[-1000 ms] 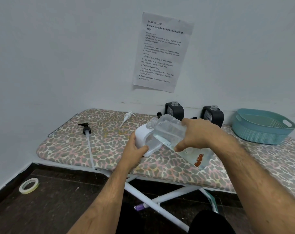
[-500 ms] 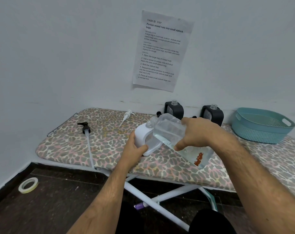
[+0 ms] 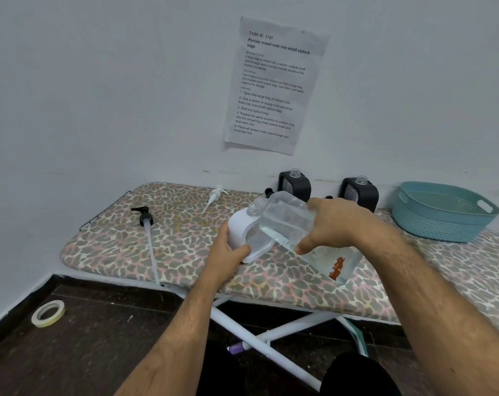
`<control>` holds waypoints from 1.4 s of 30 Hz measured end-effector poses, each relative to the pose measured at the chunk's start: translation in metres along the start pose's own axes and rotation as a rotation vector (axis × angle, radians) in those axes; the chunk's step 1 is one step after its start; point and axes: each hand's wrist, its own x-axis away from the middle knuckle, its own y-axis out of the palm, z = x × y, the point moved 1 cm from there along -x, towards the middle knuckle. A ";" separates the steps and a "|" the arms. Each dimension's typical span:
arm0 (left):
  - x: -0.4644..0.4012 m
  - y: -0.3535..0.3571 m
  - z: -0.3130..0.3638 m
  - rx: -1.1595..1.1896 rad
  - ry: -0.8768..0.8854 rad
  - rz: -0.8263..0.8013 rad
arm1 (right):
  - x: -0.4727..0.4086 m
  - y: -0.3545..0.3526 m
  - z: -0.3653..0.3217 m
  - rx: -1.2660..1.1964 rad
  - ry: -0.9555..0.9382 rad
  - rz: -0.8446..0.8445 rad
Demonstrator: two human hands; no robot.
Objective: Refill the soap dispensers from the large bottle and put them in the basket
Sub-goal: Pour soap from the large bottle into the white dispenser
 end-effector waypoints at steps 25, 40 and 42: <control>0.001 0.001 0.000 -0.005 -0.014 0.010 | -0.003 -0.001 0.000 0.007 0.000 -0.014; 0.000 0.000 -0.001 0.005 -0.014 0.005 | -0.001 -0.002 -0.001 0.009 -0.005 -0.015; -0.001 0.000 -0.002 0.004 -0.016 0.004 | -0.001 -0.002 -0.001 0.013 -0.008 -0.014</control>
